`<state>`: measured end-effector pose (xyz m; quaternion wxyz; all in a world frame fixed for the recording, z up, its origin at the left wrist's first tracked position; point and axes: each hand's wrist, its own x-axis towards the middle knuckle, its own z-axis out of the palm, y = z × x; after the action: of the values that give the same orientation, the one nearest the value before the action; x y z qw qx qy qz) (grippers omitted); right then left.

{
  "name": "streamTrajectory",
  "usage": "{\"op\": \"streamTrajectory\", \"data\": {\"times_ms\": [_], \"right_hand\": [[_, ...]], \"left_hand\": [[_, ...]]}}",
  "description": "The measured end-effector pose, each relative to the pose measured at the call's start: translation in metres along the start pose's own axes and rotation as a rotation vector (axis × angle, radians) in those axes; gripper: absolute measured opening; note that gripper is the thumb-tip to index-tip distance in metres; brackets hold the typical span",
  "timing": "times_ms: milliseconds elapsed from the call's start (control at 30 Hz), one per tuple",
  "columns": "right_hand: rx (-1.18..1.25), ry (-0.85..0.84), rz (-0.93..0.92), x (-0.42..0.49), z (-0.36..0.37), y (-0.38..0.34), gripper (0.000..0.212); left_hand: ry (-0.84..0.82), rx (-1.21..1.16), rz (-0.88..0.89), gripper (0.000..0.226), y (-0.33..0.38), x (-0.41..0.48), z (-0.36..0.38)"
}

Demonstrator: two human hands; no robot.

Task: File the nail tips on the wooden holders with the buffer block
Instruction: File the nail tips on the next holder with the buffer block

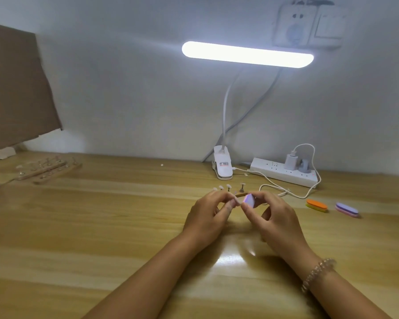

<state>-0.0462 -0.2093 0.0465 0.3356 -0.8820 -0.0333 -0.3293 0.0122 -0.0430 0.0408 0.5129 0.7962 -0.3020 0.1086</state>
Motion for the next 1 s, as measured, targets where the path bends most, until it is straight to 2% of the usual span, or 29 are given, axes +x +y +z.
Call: {"op": "streamTrajectory", "data": {"times_ms": [67,133,300,433,533,700,867,1000], "right_hand": [[0.031,0.033,-0.042,-0.0008,-0.0004,-0.0029,0.030],[0.007,-0.004,-0.103,-0.0036,0.0016,-0.0067,0.030],[-0.039,-0.007,0.007,0.0010,0.0004,0.0004,0.029],[-0.039,-0.027,-0.122,-0.0044,0.0018,-0.0081,0.027],[-0.031,-0.043,-0.048,-0.0024,0.0031,-0.0073,0.022],[-0.041,-0.081,-0.098,-0.0041,0.0036,-0.0084,0.031],[0.076,-0.031,0.033,-0.0004,-0.0005,-0.0047,0.039],[-0.013,-0.041,-0.065,-0.0043,0.0028,-0.0093,0.032]], "left_hand": [[-0.046,0.063,-0.004,0.008,-0.0003,-0.0009,0.0007],[-0.058,0.073,-0.013,0.009,-0.0007,-0.0010,0.0010],[0.024,0.029,-0.033,0.002,-0.0009,0.0000,-0.0012],[0.024,0.041,-0.036,0.003,-0.0003,-0.0009,-0.0007],[0.017,0.065,-0.032,0.002,0.0002,-0.0014,-0.0001],[0.029,0.085,-0.021,0.005,0.0014,0.0004,-0.0016],[-0.021,0.166,0.071,0.003,0.0025,-0.0035,0.0022],[0.029,0.121,0.048,0.004,0.0015,-0.0019,-0.0010]]}}
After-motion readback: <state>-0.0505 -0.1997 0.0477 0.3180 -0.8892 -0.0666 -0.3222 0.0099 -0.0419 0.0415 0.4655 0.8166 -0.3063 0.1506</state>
